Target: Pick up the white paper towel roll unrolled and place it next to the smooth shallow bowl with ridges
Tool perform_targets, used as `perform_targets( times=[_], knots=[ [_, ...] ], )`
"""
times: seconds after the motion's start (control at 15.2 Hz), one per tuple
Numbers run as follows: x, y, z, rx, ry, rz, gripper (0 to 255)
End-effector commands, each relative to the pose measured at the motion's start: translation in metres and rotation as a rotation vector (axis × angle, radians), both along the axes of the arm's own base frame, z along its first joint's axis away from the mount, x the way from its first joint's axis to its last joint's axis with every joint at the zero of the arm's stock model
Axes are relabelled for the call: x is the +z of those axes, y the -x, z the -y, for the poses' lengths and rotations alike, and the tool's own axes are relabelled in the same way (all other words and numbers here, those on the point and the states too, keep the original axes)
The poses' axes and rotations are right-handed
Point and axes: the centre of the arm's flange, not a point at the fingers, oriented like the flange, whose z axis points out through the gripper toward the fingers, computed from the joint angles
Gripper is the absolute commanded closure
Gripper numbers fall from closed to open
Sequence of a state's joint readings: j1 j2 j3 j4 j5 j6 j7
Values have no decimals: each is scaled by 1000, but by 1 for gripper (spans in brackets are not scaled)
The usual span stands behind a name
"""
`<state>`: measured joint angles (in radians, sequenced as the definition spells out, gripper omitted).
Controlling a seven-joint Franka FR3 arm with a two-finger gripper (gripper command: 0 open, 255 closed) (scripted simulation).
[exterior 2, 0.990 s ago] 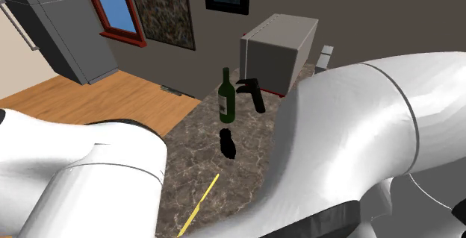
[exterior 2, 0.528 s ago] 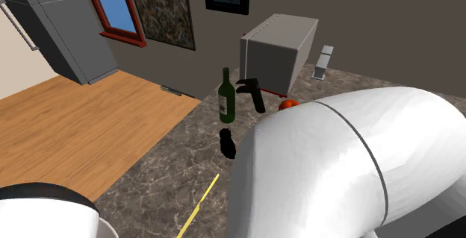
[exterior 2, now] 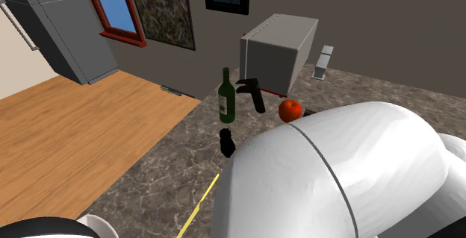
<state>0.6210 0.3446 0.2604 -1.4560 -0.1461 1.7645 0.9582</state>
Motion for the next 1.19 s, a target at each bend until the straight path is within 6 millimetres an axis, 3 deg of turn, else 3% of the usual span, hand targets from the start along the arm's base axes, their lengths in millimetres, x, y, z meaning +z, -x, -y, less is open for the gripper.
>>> perform_targets(
  times=[0.0,0.79,1.12],
  knots=[
    [-10,1,0,0,0,0,255],
    [-74,1,0,0,0,0,255],
    [-75,1,0,0,0,0,255]
  ],
)
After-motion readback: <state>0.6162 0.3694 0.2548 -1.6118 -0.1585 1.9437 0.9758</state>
